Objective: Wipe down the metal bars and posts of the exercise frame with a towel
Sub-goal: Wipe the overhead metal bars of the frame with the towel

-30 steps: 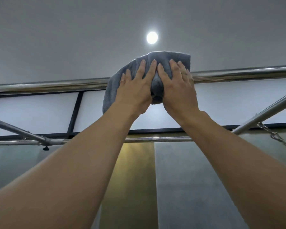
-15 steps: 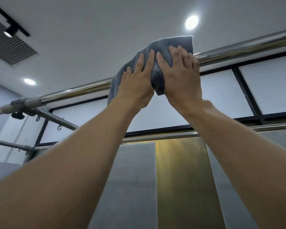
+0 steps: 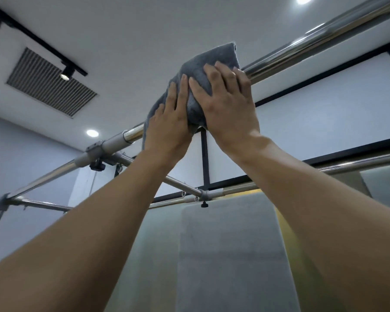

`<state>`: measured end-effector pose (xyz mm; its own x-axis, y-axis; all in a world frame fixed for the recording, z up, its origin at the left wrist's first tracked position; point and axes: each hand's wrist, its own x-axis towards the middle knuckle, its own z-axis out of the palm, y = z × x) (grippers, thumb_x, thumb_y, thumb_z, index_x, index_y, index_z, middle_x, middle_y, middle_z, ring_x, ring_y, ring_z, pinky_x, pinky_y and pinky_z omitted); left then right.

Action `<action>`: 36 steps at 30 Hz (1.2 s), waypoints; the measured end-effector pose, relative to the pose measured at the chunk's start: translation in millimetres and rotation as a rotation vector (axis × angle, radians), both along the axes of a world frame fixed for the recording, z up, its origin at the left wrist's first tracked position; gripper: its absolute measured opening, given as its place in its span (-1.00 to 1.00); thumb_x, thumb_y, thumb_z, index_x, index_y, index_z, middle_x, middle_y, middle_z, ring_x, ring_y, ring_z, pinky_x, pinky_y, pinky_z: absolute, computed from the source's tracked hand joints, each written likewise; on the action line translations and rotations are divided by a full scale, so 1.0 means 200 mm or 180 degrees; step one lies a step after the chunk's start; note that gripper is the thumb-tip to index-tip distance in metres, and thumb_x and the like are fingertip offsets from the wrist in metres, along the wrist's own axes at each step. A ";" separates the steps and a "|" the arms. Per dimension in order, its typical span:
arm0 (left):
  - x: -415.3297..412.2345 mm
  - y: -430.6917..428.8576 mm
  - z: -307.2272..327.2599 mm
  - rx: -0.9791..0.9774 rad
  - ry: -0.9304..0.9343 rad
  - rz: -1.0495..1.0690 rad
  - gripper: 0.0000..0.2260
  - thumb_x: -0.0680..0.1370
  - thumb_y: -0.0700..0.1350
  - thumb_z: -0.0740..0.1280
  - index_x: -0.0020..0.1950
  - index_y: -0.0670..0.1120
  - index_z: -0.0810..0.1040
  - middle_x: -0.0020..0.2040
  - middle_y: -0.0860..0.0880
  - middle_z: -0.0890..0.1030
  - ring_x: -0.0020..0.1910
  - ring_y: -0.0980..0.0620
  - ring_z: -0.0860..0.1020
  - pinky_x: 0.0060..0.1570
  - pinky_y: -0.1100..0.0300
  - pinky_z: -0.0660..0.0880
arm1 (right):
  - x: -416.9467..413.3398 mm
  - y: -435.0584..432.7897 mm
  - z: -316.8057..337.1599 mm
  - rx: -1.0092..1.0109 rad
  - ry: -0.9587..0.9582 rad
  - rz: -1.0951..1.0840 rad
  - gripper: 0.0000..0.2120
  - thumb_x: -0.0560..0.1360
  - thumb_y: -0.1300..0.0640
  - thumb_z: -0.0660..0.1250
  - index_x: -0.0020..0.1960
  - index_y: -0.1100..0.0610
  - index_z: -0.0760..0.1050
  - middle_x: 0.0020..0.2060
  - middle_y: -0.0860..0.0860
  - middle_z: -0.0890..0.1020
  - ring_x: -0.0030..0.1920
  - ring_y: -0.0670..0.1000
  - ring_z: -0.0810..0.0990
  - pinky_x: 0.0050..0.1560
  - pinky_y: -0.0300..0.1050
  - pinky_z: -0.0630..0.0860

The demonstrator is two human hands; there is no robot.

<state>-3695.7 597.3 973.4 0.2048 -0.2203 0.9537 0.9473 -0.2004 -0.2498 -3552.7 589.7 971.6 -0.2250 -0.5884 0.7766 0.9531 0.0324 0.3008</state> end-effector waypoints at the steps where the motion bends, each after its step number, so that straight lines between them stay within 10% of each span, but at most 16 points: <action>1: -0.09 0.03 -0.01 -0.0034 -0.0054 0.0031 -0.21 0.58 0.12 0.28 0.61 -0.02 -0.16 0.61 -0.11 -0.02 0.53 -0.18 0.17 0.46 -0.13 0.21 | -0.09 0.02 0.00 -0.0080 -0.0060 0.0040 -0.45 0.47 0.11 0.37 0.45 0.01 0.37 0.39 0.17 0.42 0.43 0.21 0.33 0.44 0.14 0.18; 11: -0.77 0.13 0.04 -0.0565 -0.0114 0.0042 -0.25 0.60 -0.14 0.29 0.60 0.12 -0.14 0.57 -0.19 0.05 0.45 -0.29 0.24 0.38 -0.19 0.29 | -0.77 0.15 0.00 -0.0776 0.0083 -0.0206 -0.19 0.23 0.11 0.60 0.43 0.05 0.38 0.35 0.19 0.44 0.38 0.24 0.37 0.34 0.11 0.17; 17: -1.24 0.00 0.04 -0.0122 0.0310 -0.0140 -0.25 0.56 -0.02 0.37 0.60 0.11 -0.04 0.60 -0.15 -0.01 0.55 -0.28 0.04 0.44 -0.24 0.20 | -1.21 0.11 -0.02 -0.0259 -0.0060 0.0210 -0.32 0.43 0.19 0.46 0.49 0.17 0.29 0.43 0.22 0.36 0.41 0.26 0.37 0.40 0.19 0.29; 36: -2.59 0.62 0.01 -0.0642 -0.0042 0.0380 -0.32 0.57 -0.11 0.35 0.59 0.08 0.05 0.51 -0.10 0.27 0.38 -0.24 0.34 0.30 -0.16 0.37 | -2.55 0.65 -0.02 -0.1471 -0.0164 -0.0247 -0.12 0.32 0.12 0.58 0.51 0.09 0.20 0.47 0.11 0.31 0.48 0.13 0.28 0.50 0.03 0.11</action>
